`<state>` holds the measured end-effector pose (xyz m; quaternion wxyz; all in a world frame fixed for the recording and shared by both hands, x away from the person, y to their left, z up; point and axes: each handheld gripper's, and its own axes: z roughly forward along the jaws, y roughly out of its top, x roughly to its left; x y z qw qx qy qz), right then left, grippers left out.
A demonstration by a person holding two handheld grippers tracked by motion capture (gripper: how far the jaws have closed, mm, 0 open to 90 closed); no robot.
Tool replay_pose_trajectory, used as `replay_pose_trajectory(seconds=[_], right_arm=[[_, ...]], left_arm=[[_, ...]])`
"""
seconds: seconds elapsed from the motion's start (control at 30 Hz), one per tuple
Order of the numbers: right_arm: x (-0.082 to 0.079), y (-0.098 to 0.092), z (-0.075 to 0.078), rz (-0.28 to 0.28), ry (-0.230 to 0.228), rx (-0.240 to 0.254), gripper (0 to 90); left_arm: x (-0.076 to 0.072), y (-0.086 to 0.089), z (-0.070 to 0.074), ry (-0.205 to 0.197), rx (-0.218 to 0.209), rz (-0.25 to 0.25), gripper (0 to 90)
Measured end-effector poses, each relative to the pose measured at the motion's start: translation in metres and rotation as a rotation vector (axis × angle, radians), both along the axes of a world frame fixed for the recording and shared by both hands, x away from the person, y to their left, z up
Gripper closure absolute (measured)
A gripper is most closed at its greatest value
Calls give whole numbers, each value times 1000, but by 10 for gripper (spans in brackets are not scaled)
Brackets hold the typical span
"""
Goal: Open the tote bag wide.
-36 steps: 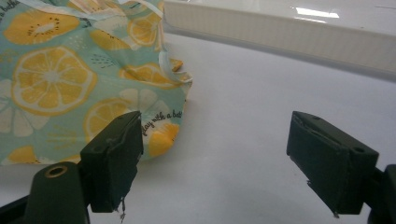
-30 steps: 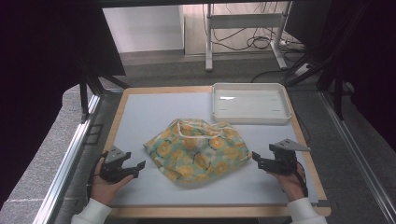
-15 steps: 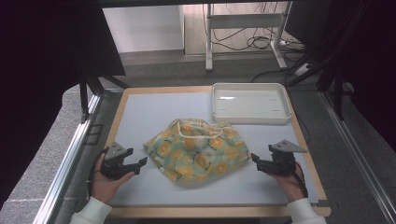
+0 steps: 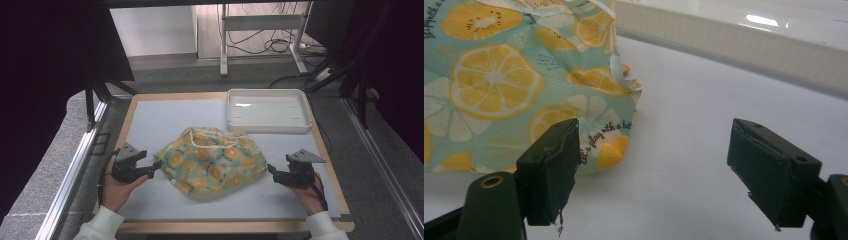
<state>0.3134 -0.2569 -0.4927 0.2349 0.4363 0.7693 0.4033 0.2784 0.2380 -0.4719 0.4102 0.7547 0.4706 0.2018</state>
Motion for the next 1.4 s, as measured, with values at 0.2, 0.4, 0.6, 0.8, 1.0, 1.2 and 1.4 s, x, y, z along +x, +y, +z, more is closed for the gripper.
replay_pose_trajectory(seconds=[0.2,0.4,0.6,0.8,1.0,1.2,1.4], right_arm=[[0,1,0,2,0,-6,214],[0,2,0,1,-4,-16,214],[1,2,-1,1,-3,-24,214],[1,3,-2,0,-2,-40,214],[2,3,-3,-5,-3,-45,214],[1,3,-2,-15,-22,-50,214],[1,5,-2,-3,-29,-58,214]], left_arm=[[9,-3,7,-1,-4,3,315],[12,-8,9,2,1,-14,318],[17,-9,9,18,2,-22,323],[29,-14,7,33,3,-32,328],[38,-19,5,38,7,-31,346],[48,-22,3,40,11,-26,367],[65,-25,-6,50,53,-25,417]])
